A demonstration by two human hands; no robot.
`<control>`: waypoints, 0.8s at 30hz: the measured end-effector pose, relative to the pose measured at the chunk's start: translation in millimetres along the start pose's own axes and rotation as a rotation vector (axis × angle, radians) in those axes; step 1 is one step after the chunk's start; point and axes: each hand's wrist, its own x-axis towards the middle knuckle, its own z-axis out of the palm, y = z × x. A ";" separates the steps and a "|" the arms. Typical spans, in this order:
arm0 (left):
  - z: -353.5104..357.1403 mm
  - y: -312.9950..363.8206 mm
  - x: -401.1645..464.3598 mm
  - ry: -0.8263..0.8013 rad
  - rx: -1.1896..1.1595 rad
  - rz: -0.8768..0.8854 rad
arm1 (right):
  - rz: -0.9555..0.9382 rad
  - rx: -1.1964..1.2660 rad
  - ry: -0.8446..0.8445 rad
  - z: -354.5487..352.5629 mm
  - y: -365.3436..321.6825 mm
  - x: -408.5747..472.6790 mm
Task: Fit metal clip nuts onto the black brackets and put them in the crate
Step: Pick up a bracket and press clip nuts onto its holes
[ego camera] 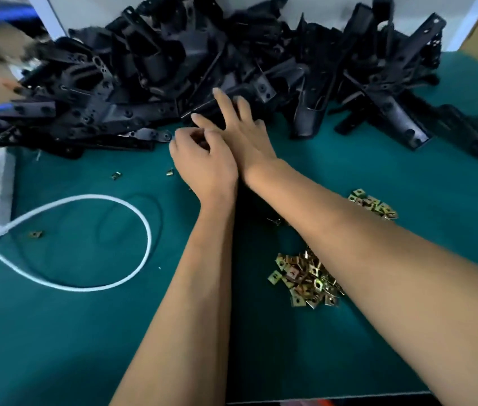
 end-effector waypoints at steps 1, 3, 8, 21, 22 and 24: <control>-1.6 -0.2 1.2 0.042 -0.007 -0.005 | -0.047 -0.033 -0.053 1.9 -2.5 8.9; -4.1 -0.5 5.1 0.111 -0.027 -0.028 | -0.098 -0.082 -0.162 4.5 -7.6 24.7; -4.7 0.2 6.8 0.140 -0.071 -0.094 | -0.082 -0.016 0.016 0.2 -6.9 24.8; 12.6 0.1 2.2 -0.251 -0.627 -0.539 | 0.024 0.515 0.748 -18.7 61.8 -37.3; 15.1 0.6 1.0 -0.344 -0.684 -0.599 | 0.089 0.645 0.781 -19.8 66.5 -41.5; 19.9 2.2 -4.0 -0.504 -0.759 -0.670 | 0.181 0.828 0.771 -20.6 73.2 -51.7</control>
